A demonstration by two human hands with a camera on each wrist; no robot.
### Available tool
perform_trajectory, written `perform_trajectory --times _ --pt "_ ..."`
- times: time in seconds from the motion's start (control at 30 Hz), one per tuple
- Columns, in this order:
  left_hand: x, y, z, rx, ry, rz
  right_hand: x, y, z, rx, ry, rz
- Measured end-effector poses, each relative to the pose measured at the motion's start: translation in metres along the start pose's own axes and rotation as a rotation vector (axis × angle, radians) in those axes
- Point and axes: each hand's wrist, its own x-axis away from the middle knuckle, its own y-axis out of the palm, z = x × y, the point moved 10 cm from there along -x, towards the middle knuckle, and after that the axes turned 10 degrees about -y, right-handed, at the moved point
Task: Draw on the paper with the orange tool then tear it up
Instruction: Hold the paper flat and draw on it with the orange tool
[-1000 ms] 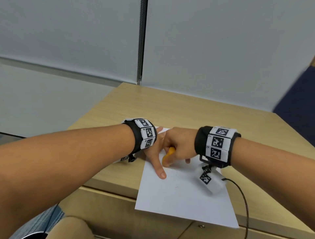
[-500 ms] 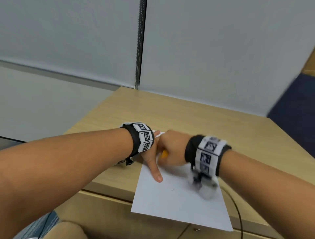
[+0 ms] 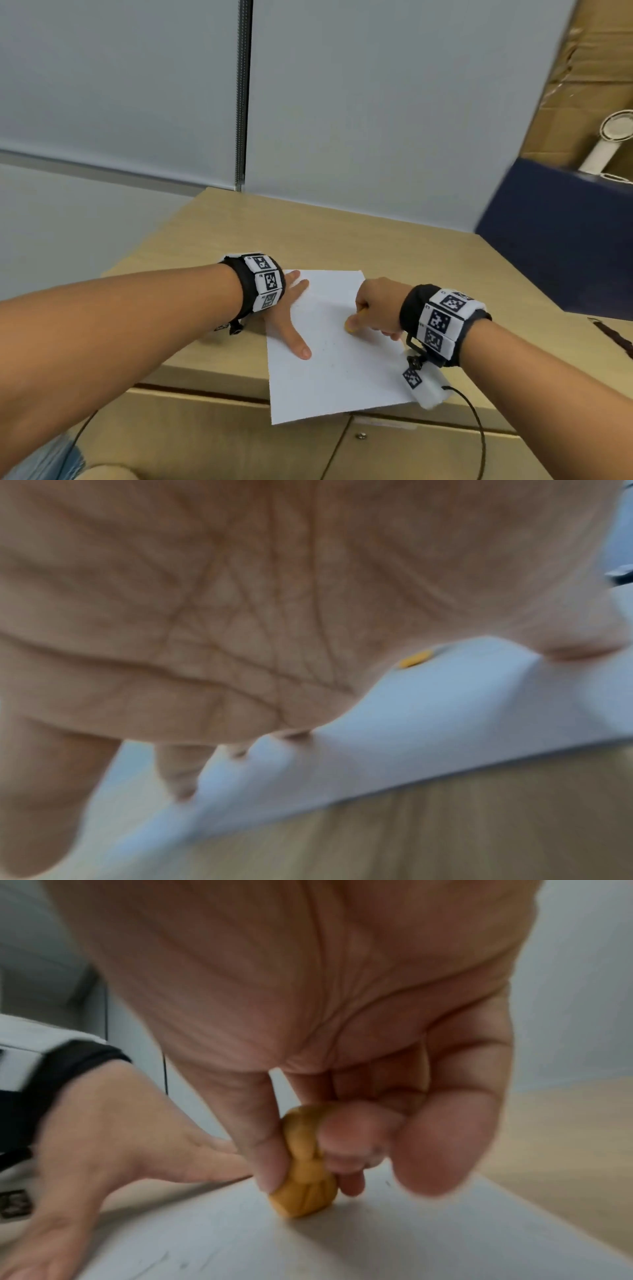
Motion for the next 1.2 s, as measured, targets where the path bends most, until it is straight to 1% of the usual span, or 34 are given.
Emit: perform_trajectory --times 0.07,0.13,0.23,0.37,0.43,0.53,0.63,0.7,0.77,0.83,0.9,1.0,1.07,1.13,1.17,1.2 --pt "0.020 0.000 0.010 0.004 -0.048 0.014 0.002 0.001 0.004 -0.004 -0.005 0.045" --pt "0.045 -0.003 0.020 -0.031 -0.060 0.047 -0.001 0.000 0.004 -0.003 -0.016 0.069" --pt "0.072 -0.003 0.025 -0.121 -0.010 0.109 -0.010 -0.005 0.003 0.027 -0.033 0.091" --pt "0.092 0.008 0.021 -0.265 0.045 0.095 -0.019 -0.009 -0.007 0.108 -0.100 0.059" --pt "0.094 0.002 0.016 -0.313 0.071 0.124 -0.019 -0.011 -0.012 0.133 -0.138 0.044" --pt "0.075 -0.019 0.003 -0.301 0.090 0.139 -0.019 -0.013 -0.018 0.202 -0.198 0.030" --pt "0.040 -0.029 -0.002 -0.158 0.150 0.069 -0.021 -0.020 -0.027 0.222 -0.234 0.078" --pt "0.019 -0.025 -0.002 -0.102 0.189 0.019 -0.025 -0.023 -0.037 0.189 -0.250 0.105" --pt "0.003 -0.015 -0.003 -0.086 0.194 -0.019 -0.030 -0.021 -0.050 0.159 -0.278 0.118" --pt "-0.005 -0.007 0.000 -0.125 0.216 -0.028 -0.036 -0.015 -0.061 0.170 -0.296 0.113" --pt "-0.007 -0.003 0.002 -0.130 0.233 -0.019 -0.046 -0.010 -0.063 0.187 -0.283 0.116" --pt "-0.010 0.000 0.003 -0.142 0.224 -0.034 -0.051 -0.011 -0.069 0.092 -0.303 0.145" --pt "-0.010 0.000 0.004 -0.147 0.209 -0.052 -0.045 -0.002 -0.085 0.080 -0.392 0.093" --pt "-0.012 0.000 0.005 -0.151 0.203 -0.052 -0.034 0.011 -0.103 0.101 -0.492 0.000" --pt "-0.014 0.000 0.005 -0.145 0.205 -0.048 -0.034 0.013 -0.105 0.110 -0.510 -0.031" --pt "-0.015 0.001 0.004 -0.136 0.208 -0.042 -0.039 0.008 -0.100 0.110 -0.493 -0.020"
